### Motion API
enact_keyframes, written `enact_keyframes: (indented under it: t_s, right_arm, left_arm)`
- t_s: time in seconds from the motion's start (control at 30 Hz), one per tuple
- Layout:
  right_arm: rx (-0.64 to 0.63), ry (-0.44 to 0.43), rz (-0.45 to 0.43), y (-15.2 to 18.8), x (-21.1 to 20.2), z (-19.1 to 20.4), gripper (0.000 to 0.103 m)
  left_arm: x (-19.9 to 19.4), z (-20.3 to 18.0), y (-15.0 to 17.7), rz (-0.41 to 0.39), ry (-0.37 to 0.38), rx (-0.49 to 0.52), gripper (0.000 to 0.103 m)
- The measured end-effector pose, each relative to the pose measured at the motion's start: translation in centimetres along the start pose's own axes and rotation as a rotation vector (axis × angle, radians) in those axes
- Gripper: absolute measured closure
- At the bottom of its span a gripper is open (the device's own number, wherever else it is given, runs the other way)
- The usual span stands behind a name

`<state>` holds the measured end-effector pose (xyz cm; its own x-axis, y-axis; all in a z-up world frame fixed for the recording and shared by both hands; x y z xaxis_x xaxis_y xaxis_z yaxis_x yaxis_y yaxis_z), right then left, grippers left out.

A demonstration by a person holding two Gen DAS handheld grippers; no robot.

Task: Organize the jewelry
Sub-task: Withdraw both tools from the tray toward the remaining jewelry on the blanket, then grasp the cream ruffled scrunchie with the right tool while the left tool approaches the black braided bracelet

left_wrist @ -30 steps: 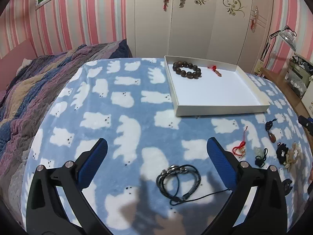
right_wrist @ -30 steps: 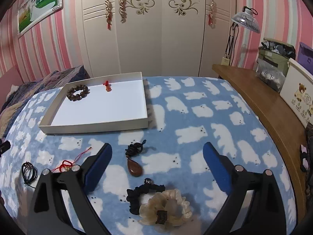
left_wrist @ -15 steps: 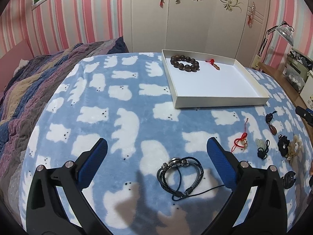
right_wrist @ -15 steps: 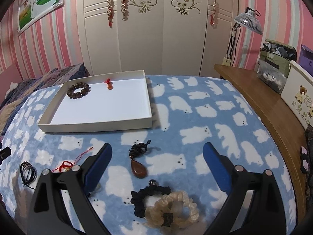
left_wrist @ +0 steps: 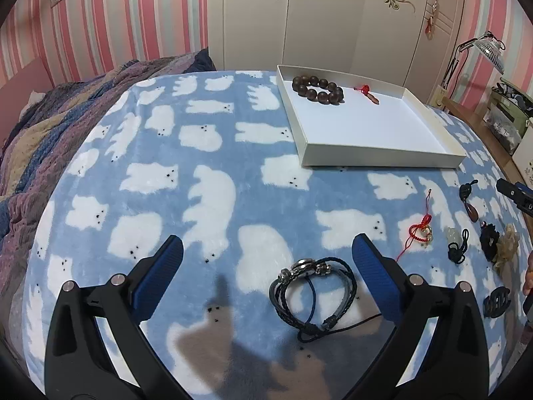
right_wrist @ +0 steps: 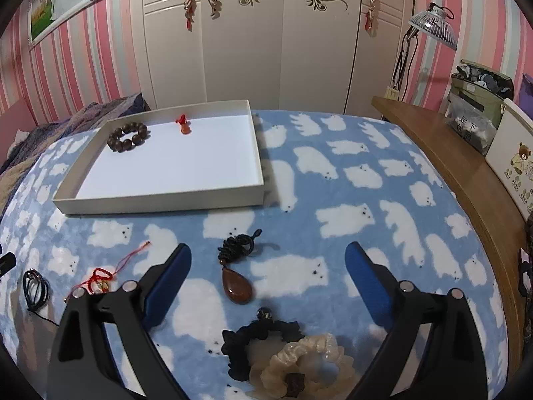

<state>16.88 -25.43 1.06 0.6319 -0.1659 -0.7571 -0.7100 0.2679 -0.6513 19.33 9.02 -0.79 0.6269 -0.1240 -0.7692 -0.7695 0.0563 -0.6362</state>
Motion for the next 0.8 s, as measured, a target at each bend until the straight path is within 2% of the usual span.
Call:
enact_keyframes:
  t_s: [0.13,0.17,0.23,0.37,0.7,0.77,0.8]
  right_arm:
    - [-0.025,0.013,0.026,1.2,0.1,0.2,0.012]
    - [-0.033,0.011,0.037,1.7,0.2,0.3,0.017]
    - [-0.035,-0.001,0.054,2.4,0.3,0.5,0.023]
    - [-0.041,-0.009,0.071,3.2,0.3,0.9,0.027]
    - [-0.010,0.053,0.059,4.0,-2.1,-1.9,0.029]
    - [-0.010,0.053,0.067,4.4,-2.1,-2.0,0.041]
    - [-0.007,0.049,0.077,4.7,-2.0,-2.0,0.042]
  left_arm:
    - [0.2,0.1,0.5,0.006,0.006,0.004,0.003]
    - [0.3,0.1,0.7,0.010,0.008,0.007,0.003]
    - [0.4,0.0,0.9,0.016,0.011,0.011,0.004]
    - [0.5,-0.4,1.1,0.020,0.020,0.019,0.004]
    - [0.6,-0.3,1.5,0.029,0.036,0.011,0.007]
    - [0.5,-0.6,1.5,0.027,0.036,0.018,0.008]
    - [0.4,-0.7,1.6,0.026,0.036,0.024,0.008]
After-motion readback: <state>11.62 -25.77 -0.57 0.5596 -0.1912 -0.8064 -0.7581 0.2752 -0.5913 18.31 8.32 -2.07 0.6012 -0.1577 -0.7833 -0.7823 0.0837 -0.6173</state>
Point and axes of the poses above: each gripper's, at about its wrist camera, not at the fingertips, and x roughly the way its jaws point, z to its left, y to its underside, the point moved 5 cm from there along x, roughly the way its jaws point
